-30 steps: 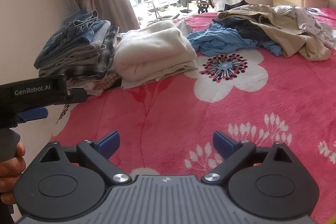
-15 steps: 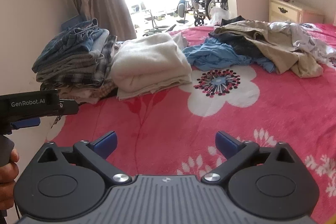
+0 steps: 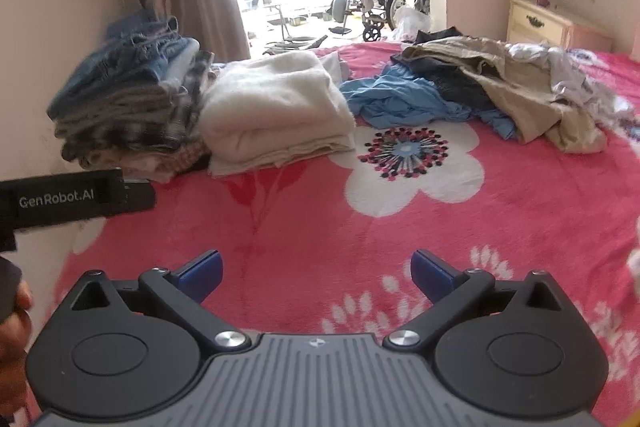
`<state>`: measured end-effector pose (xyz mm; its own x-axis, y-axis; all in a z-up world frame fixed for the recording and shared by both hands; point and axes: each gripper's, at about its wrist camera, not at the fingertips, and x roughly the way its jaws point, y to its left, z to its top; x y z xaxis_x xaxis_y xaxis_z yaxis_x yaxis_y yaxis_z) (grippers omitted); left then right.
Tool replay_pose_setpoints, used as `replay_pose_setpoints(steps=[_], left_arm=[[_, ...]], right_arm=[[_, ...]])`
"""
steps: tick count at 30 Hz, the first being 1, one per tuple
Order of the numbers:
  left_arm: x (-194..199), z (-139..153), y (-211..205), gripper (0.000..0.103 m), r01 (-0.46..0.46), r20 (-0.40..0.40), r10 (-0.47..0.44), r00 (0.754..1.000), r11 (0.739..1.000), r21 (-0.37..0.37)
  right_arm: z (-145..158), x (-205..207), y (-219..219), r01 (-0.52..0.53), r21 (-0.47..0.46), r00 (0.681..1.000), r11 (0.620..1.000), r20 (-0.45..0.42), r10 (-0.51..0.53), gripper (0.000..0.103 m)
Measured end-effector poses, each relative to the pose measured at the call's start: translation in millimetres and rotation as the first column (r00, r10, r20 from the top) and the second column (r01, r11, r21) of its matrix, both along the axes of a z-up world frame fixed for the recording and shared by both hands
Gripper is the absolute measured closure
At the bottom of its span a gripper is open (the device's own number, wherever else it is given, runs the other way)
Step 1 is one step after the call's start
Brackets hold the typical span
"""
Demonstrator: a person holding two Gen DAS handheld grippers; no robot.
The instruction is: Fold clothes
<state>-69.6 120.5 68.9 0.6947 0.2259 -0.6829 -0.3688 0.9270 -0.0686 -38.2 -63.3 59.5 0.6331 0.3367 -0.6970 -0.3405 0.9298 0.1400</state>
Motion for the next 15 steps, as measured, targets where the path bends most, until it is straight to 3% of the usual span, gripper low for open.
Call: replay_pose_setpoints(steps=[15], left_arm=[[4.5, -3.5, 0.6, 0.0, -0.041, 0.022, 0.041, 0.999, 0.999, 0.029]], right_arm=[[-3.9, 7.3, -6.1, 0.065, -0.011, 0.997, 0.998, -0.032, -0.065, 0.0]])
